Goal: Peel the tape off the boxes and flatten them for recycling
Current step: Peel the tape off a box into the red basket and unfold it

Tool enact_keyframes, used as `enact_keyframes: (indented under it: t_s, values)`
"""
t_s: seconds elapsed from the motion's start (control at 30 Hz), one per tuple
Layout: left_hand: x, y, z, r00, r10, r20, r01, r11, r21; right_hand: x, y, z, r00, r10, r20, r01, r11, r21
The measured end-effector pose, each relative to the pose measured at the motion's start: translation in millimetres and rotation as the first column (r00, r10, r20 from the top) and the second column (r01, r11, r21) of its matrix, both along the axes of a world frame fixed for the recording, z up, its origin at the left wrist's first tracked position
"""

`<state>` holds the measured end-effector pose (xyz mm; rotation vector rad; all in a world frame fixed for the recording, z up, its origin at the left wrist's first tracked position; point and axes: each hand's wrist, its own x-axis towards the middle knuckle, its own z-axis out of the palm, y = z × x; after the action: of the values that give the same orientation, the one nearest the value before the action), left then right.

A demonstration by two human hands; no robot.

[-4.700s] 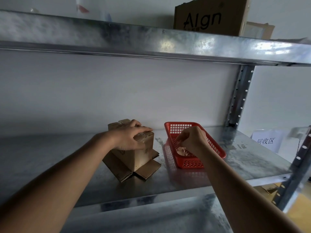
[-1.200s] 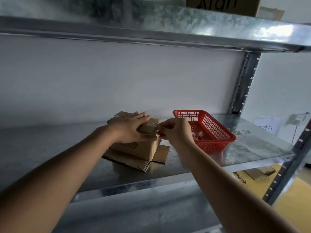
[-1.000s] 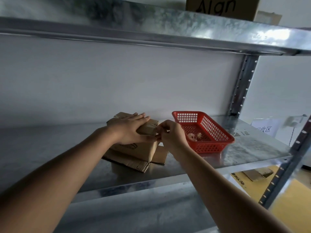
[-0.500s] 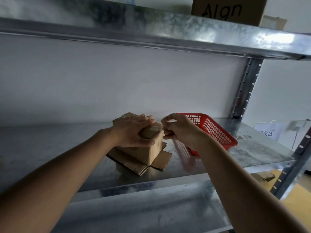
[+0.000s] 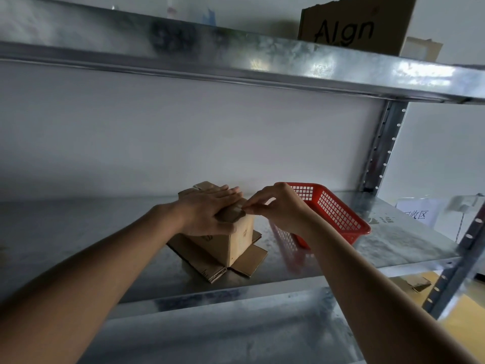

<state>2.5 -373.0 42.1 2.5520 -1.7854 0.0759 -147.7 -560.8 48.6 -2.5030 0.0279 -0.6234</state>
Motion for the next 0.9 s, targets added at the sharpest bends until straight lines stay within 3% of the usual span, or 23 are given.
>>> enact_keyframes:
  t_s: [0.1, 0.27, 0.5, 0.7, 0.8, 0.83, 0.9]
  values:
    - [-2.3, 3.8, 0.9, 1.0, -0.016, -0.017, 0.016, 1.0, 0.012, 4.5, -2.7, -1.5, 0.999, -0.029, -0.023, 0.031, 0.996, 0.089]
    - [-1.4, 4.4, -1.2, 1.0, -0.024, -0.007, 0.024, 1.0, -0.015, 14.7, 0.9, -9.6, 0.984, -0.157, -0.082, 0.177, 0.885, 0.43]
    - [5.3, 12.5, -0.8, 0.997, 0.065, 0.034, -0.064, 0.997, -0.042, 26.6, 13.4, -19.0, 0.969, -0.229, -0.094, 0.242, 0.798, 0.552]
    - [5.4, 19.1, 4.8, 0.961, 0.117, -0.251, -0.154, 0.979, -0.131, 31.9, 35.5, -12.1, 0.951, -0.308, -0.019, 0.294, 0.884, 0.364]
    - [1.4, 24.6, 8.5, 0.832, 0.156, -0.532, -0.287, 0.942, -0.173, 34.4, 51.5, -9.1, 0.957, -0.287, -0.027, 0.276, 0.883, 0.38]
    - [-1.4, 26.3, 9.6, 0.801, 0.183, -0.57, -0.322, 0.934, -0.154, 35.3, 57.0, -8.6, 0.962, -0.269, -0.039, 0.261, 0.872, 0.413]
    - [-6.7, 29.5, 9.3, 0.845, 0.274, -0.458, -0.356, 0.929, -0.1, 38.3, 66.7, -8.0, 0.972, -0.228, -0.066, 0.228, 0.826, 0.516]
